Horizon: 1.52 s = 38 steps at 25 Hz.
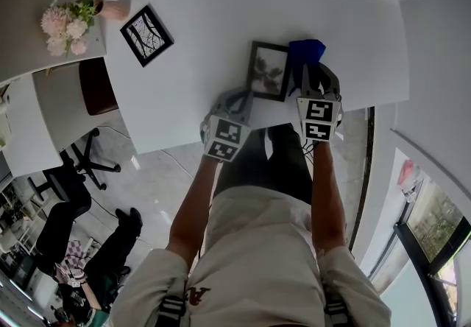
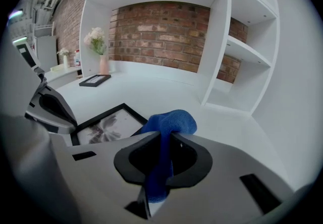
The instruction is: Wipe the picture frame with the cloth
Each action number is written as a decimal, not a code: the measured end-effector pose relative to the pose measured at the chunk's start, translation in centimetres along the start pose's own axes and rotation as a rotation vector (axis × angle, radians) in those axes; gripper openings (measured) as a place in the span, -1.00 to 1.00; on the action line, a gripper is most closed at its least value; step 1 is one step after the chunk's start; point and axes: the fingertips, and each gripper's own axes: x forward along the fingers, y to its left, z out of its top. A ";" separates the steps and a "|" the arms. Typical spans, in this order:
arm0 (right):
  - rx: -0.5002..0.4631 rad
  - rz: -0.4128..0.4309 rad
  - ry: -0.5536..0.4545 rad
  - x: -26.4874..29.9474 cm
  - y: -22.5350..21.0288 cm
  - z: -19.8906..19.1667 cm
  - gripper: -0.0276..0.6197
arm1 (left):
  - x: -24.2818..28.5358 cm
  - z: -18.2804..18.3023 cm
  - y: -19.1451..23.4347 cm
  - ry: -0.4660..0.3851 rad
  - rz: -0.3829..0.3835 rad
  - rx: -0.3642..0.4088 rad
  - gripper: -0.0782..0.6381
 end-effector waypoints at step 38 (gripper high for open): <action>0.010 0.135 -0.263 -11.1 2.9 8.3 -0.82 | -8.0 12.2 -0.6 -0.283 0.093 0.027 -0.78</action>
